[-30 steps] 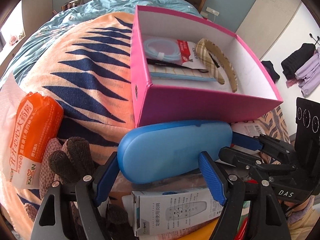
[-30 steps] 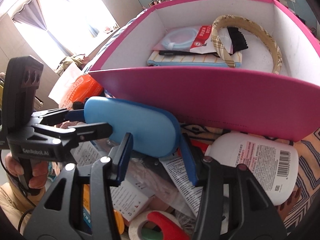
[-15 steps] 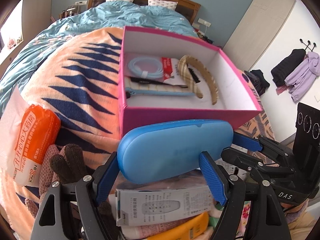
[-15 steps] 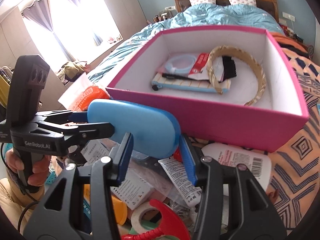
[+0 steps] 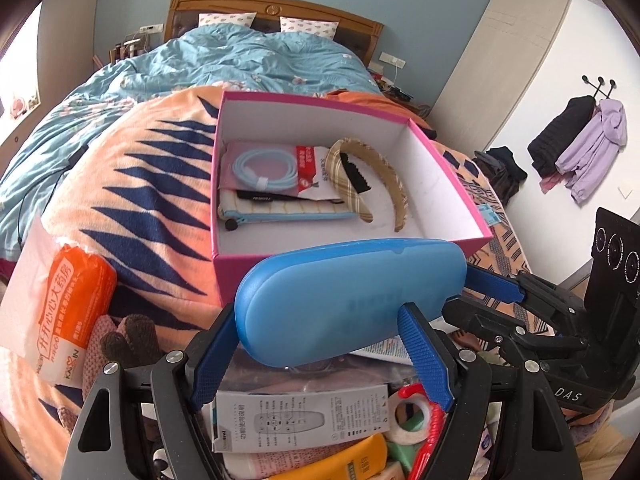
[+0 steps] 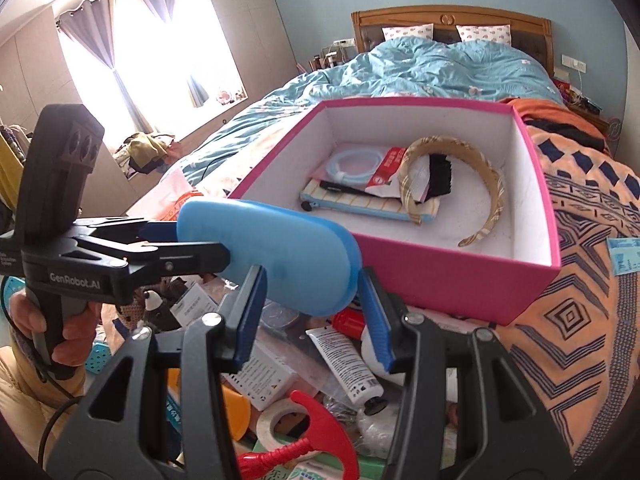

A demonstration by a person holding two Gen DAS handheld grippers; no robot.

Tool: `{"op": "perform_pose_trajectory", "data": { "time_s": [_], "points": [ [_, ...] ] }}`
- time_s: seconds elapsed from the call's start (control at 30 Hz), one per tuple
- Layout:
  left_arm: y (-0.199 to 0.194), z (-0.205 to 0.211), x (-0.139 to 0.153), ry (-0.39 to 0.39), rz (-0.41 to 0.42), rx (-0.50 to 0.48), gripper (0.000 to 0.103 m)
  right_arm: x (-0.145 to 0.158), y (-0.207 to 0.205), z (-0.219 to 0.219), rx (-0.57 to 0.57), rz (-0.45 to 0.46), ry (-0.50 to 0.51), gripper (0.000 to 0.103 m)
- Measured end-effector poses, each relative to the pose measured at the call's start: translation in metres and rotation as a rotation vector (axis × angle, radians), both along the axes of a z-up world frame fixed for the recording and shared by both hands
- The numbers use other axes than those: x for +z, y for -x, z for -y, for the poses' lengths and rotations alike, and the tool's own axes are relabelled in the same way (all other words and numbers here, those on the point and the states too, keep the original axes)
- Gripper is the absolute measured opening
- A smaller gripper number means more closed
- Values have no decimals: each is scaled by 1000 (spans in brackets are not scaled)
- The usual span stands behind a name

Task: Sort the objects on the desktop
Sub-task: 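Lift the blue glasses case with both grippers off the pile, then carry the blue glasses case with both grippers over the pink box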

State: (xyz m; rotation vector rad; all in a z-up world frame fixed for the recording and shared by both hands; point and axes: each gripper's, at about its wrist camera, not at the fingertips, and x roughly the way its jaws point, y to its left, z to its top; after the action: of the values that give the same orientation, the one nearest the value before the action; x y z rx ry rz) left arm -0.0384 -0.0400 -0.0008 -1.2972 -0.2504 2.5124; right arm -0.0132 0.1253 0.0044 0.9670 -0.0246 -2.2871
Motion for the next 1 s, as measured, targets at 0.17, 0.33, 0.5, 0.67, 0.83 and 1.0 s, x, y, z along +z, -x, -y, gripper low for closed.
{"op": "perform_pose_trajectory", "data": {
  "time_s": [0.17, 0.33, 0.5, 0.67, 0.83, 1.0],
  "points": [
    [3, -5, 9, 1, -28, -4, 81, 8, 0, -6, -9, -22, 6, 50],
    [6, -8, 15, 2, -49, -7, 81, 15, 0, -10, -18, -45, 9, 50],
    [9, -10, 20, 1, -62, -8, 81, 20, 2, -11, -24, -58, 5, 50],
    [14, -13, 24, 8, -77, -10, 81, 24, 6, -12, -31, -65, 5, 50],
    [19, -14, 30, 9, -91, -7, 81, 27, 12, -14, -35, -68, 12, 50],
    [26, -13, 38, 8, -114, 4, 81, 31, 18, -15, -31, -63, 26, 50]
  ]
}}
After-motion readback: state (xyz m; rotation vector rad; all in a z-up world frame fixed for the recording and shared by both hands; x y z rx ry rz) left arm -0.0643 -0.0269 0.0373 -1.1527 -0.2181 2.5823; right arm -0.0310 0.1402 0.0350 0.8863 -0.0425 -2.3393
